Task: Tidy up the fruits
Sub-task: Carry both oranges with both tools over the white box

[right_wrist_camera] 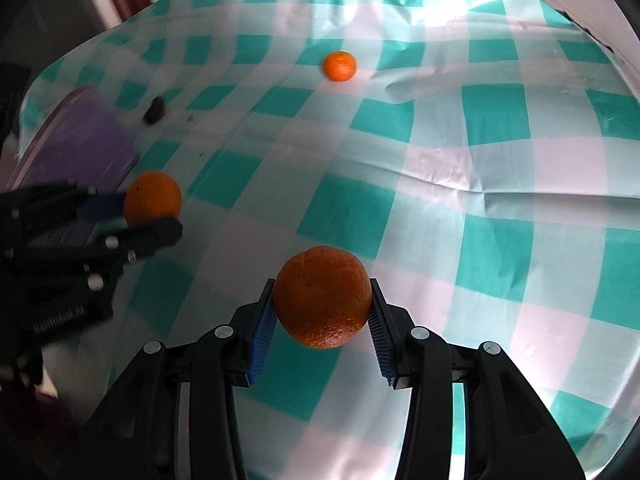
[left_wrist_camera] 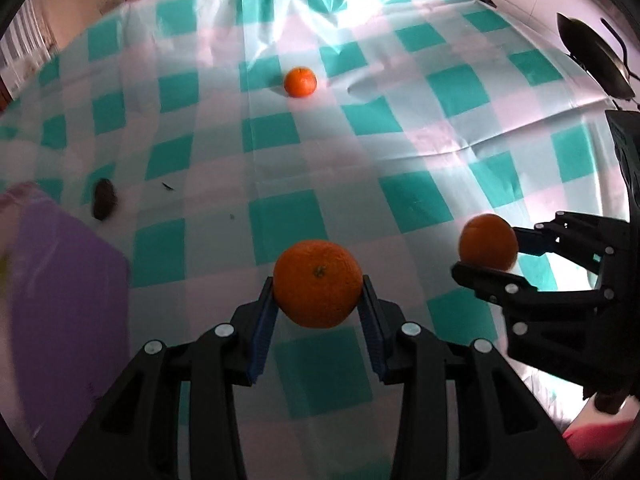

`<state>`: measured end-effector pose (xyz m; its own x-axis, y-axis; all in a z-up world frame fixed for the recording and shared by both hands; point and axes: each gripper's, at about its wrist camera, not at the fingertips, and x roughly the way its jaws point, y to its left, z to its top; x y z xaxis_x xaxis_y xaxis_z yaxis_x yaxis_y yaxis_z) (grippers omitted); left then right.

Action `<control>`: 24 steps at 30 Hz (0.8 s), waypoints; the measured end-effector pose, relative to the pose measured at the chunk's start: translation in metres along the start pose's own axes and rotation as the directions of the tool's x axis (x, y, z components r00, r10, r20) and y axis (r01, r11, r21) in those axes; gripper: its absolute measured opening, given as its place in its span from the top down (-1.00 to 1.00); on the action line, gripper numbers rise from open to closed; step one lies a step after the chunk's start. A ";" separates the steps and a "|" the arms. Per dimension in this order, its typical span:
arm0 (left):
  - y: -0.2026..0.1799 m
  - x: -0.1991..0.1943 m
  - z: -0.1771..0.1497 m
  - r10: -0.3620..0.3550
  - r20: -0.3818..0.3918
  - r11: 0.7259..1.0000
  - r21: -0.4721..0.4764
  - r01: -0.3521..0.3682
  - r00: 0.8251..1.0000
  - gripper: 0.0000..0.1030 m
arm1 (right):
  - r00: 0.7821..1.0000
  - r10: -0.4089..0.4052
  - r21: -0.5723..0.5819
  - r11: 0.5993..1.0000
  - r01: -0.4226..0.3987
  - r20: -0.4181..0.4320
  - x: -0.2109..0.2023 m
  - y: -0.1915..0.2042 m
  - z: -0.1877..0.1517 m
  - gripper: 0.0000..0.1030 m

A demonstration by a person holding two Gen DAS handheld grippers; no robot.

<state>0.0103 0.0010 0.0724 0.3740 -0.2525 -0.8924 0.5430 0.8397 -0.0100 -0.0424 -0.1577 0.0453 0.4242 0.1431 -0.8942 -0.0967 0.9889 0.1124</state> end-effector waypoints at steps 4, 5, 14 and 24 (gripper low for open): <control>-0.001 -0.024 0.009 0.068 0.065 0.996 -0.056 -0.064 0.996 0.22 | 0.999 0.030 -0.070 0.997 -0.027 0.037 -0.019 0.004 -0.001 0.16; 0.000 -0.029 0.011 0.082 0.078 0.995 -0.070 -0.076 0.994 0.22 | 0.998 0.037 -0.090 0.995 -0.033 0.051 -0.024 0.006 0.001 0.16; -0.005 -0.077 -0.011 0.176 0.133 0.976 -0.156 -0.155 0.975 0.21 | 0.988 0.097 -0.212 0.975 -0.071 0.117 -0.056 0.022 0.000 0.16; -0.006 -0.108 -0.040 0.237 0.147 0.954 -0.222 -0.202 0.960 0.21 | 0.980 0.133 -0.233 0.968 -0.096 0.151 -0.081 0.025 -0.019 0.16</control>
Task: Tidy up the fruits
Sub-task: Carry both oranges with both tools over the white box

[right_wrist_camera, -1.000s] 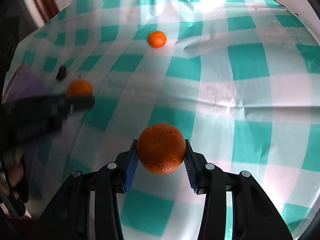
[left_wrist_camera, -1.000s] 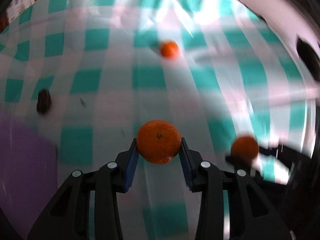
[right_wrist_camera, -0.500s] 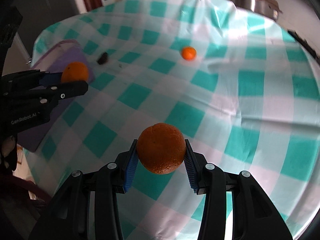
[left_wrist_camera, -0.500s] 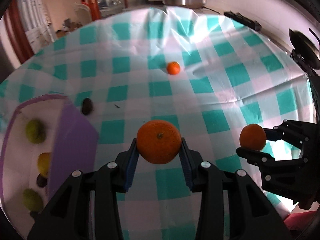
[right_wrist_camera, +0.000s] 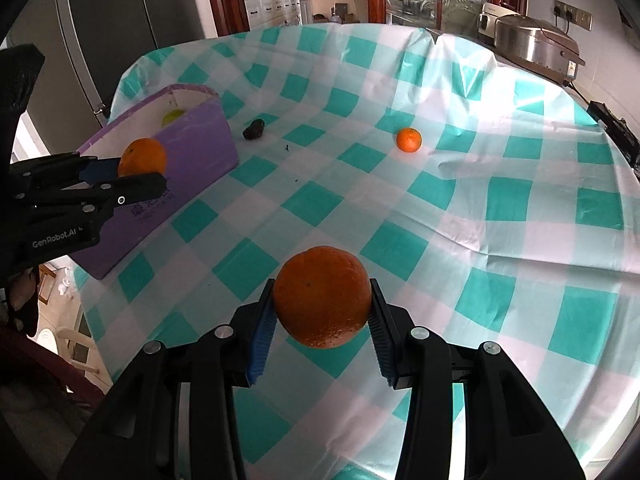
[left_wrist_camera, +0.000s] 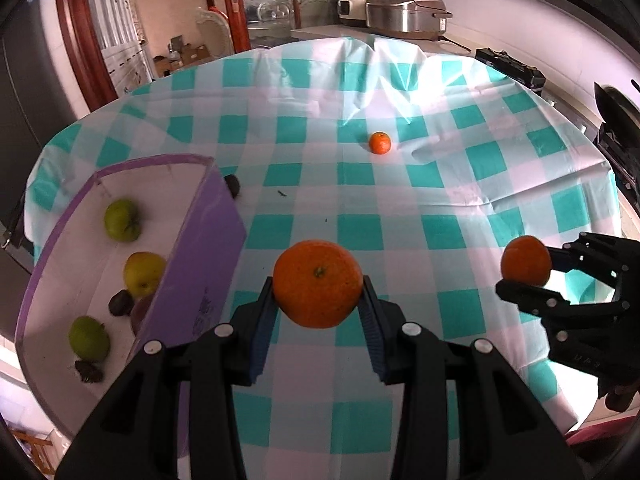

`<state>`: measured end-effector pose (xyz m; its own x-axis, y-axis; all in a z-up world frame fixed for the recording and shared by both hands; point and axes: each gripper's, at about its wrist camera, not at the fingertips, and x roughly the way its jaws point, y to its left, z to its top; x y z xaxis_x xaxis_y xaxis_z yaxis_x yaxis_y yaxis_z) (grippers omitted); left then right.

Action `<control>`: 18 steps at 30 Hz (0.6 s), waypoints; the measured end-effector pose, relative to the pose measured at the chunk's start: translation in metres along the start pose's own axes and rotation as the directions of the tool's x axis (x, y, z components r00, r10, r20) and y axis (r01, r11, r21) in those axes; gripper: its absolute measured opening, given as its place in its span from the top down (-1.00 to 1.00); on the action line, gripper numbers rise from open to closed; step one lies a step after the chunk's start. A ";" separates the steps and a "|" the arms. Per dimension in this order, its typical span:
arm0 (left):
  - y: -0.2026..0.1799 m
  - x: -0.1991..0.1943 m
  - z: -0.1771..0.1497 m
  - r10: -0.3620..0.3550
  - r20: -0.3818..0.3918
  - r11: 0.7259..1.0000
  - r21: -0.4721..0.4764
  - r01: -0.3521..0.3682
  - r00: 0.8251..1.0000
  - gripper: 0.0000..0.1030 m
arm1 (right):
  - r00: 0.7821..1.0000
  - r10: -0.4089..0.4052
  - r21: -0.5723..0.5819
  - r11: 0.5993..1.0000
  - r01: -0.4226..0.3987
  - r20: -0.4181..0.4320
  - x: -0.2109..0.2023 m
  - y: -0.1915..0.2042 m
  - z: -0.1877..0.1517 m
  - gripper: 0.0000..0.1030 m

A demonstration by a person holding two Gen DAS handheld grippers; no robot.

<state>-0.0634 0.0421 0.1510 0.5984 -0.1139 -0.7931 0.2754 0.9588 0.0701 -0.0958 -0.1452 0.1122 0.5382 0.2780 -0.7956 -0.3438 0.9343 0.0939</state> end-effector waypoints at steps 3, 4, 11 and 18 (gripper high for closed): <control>0.001 -0.007 -0.004 0.009 0.004 1.000 0.001 -0.009 1.000 0.21 | 1.000 0.001 0.000 1.000 -0.001 0.009 -0.005 0.000 0.000 0.16; 0.001 -0.010 -0.005 0.010 0.009 1.000 0.003 -0.010 1.000 0.21 | 1.000 0.001 -0.001 1.000 -0.001 0.012 -0.006 0.000 0.001 0.16; 0.005 -0.014 -0.003 0.017 0.023 1.000 0.002 -0.017 1.000 0.21 | 1.000 -0.005 -0.009 1.000 0.005 0.017 -0.006 0.003 0.005 0.16; 0.016 -0.011 -0.001 0.008 0.033 1.000 0.023 -0.008 0.999 0.21 | 1.000 -0.014 0.003 1.000 0.014 0.009 0.005 0.010 0.016 0.16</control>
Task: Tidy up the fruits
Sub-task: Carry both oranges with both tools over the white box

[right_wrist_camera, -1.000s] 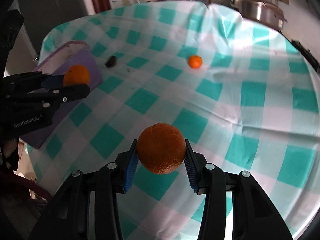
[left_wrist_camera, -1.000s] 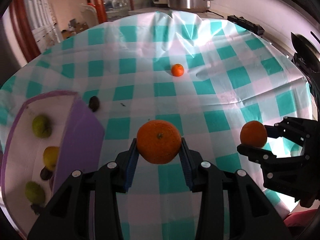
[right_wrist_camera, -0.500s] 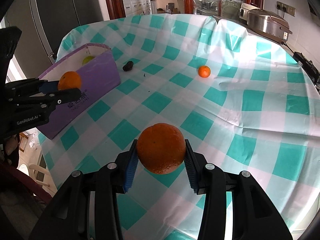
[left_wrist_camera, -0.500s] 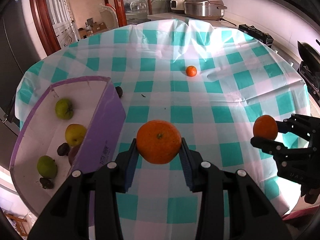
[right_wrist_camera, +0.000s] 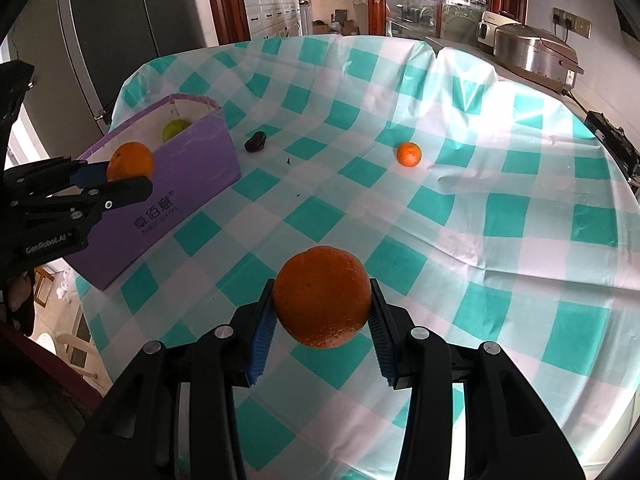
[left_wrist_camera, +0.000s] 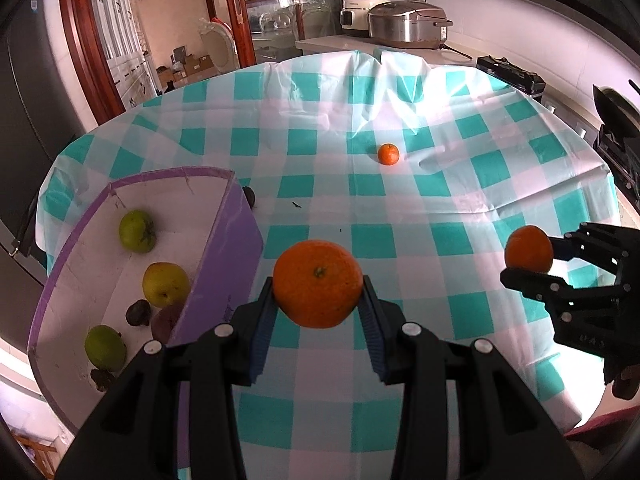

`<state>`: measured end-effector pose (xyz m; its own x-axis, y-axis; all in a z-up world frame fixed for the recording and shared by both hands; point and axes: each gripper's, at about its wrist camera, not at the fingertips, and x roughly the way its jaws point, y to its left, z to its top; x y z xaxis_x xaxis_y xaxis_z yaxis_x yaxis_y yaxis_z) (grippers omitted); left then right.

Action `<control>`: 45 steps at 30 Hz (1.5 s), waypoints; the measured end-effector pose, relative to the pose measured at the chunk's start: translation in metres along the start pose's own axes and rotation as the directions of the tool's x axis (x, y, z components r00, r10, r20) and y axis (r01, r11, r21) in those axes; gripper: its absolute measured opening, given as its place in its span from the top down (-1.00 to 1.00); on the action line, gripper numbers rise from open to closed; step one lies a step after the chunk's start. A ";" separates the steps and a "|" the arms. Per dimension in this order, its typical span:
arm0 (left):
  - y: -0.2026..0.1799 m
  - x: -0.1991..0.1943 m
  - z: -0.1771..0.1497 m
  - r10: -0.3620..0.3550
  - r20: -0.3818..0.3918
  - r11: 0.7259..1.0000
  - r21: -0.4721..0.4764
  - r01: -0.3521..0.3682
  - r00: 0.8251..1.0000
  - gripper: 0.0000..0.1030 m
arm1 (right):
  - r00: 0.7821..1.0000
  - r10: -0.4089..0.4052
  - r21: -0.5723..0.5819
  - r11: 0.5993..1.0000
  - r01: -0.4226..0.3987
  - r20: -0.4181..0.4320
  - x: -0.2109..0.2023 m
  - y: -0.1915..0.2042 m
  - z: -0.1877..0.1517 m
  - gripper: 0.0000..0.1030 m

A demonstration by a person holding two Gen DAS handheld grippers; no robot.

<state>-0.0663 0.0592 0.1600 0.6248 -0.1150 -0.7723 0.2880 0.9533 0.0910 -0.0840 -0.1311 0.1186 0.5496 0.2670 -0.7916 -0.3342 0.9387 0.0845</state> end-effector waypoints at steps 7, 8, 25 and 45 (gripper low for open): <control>0.045 -0.008 0.000 0.021 0.051 1.000 0.011 -0.022 0.998 0.21 | 1.000 0.012 -0.028 1.000 -0.013 -0.010 0.023 0.040 0.029 0.16; 0.053 -0.009 0.001 0.024 0.057 1.000 0.007 -0.024 0.998 0.21 | 1.000 0.017 -0.034 0.999 -0.017 -0.008 0.025 0.048 0.035 0.16; 0.249 -0.011 -0.025 0.136 0.043 0.980 -0.154 -0.128 0.990 0.21 | 0.985 0.170 -0.248 0.956 -0.155 0.039 0.075 0.226 0.129 0.16; 0.294 0.058 -0.055 0.099 -0.160 0.995 0.012 -0.099 0.982 0.21 | 0.989 0.068 -0.301 0.948 -0.105 -0.131 0.151 0.269 0.124 0.16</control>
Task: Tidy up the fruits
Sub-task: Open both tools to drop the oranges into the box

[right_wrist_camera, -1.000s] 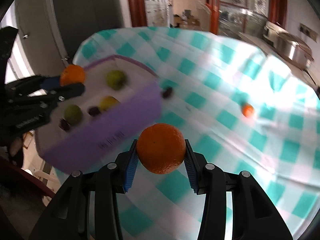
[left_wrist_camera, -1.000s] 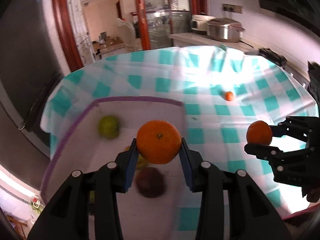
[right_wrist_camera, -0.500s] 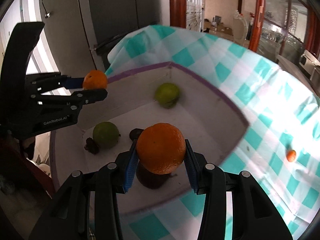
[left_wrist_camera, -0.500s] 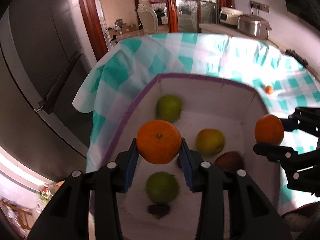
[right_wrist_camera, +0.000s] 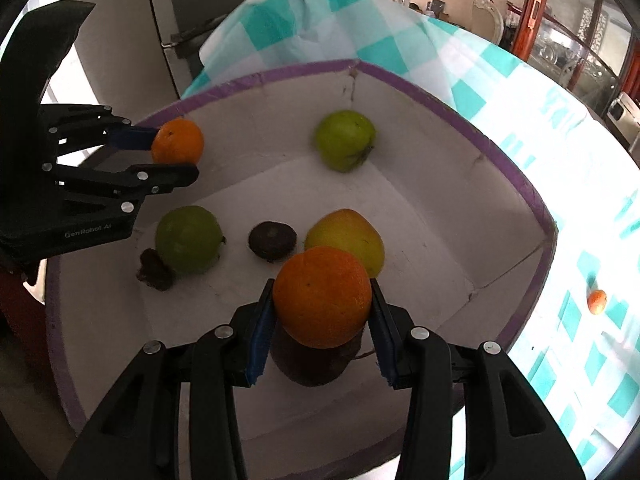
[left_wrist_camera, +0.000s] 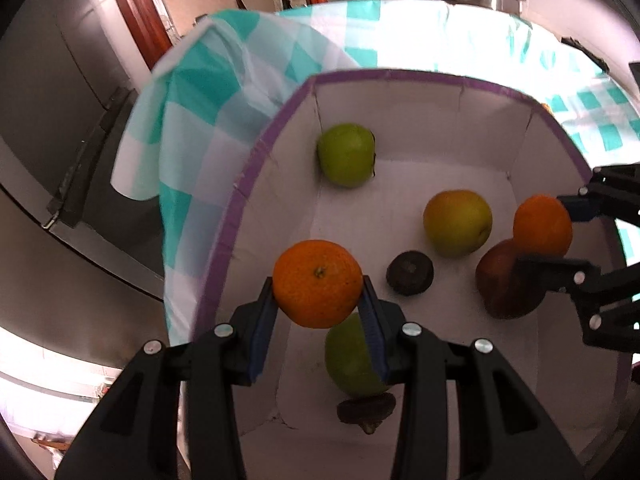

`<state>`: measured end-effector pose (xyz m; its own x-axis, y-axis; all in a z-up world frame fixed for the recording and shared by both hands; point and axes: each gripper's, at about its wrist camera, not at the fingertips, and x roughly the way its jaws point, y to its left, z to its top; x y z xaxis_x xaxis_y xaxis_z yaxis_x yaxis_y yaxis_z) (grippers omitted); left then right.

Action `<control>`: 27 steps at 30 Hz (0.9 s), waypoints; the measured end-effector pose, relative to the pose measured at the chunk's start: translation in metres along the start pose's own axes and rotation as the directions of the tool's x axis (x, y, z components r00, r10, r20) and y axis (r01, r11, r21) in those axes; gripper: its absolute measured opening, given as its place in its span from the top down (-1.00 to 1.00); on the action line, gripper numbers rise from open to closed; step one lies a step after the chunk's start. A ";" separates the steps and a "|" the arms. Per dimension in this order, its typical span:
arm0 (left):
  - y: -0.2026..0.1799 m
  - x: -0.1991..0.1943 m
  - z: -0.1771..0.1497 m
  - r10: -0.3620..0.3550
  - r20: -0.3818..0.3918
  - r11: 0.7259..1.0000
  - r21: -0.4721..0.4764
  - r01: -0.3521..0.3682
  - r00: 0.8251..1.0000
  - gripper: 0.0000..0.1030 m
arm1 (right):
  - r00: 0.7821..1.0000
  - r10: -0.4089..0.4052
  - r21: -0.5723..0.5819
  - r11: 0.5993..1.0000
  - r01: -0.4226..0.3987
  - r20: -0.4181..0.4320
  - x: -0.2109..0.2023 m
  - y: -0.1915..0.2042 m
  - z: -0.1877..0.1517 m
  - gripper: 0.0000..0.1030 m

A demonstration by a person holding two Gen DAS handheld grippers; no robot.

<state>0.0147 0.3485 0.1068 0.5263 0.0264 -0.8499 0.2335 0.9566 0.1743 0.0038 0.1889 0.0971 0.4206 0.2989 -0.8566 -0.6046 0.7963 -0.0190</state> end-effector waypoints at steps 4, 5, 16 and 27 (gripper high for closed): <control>-0.004 0.006 0.000 0.002 -0.019 1.000 0.017 -0.002 1.000 0.20 | 1.000 -0.012 -0.014 1.000 0.012 -0.007 0.001 0.002 -0.002 0.15; -0.004 0.005 -0.001 0.004 -0.020 1.000 0.014 -0.004 1.000 0.19 | 1.000 -0.015 -0.019 1.000 0.014 -0.008 0.001 0.002 -0.002 0.15; -0.001 -0.008 -0.014 0.079 -0.026 0.993 -0.084 -0.080 0.997 -0.41 | 1.000 0.026 -0.089 0.996 -0.025 0.003 -0.006 0.011 -0.009 -0.19; -0.028 -0.065 -0.024 0.288 0.051 0.935 -0.231 -0.269 0.956 -0.84 | 0.989 0.073 -0.169 0.984 -0.050 0.129 -0.059 -0.001 -0.041 -0.49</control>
<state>-0.0459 0.3274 0.1452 0.6120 0.2858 -0.7374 -0.1122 0.9544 0.2768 -0.0483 0.1489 0.1266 0.4594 0.4213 -0.7819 -0.7305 0.6800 -0.0629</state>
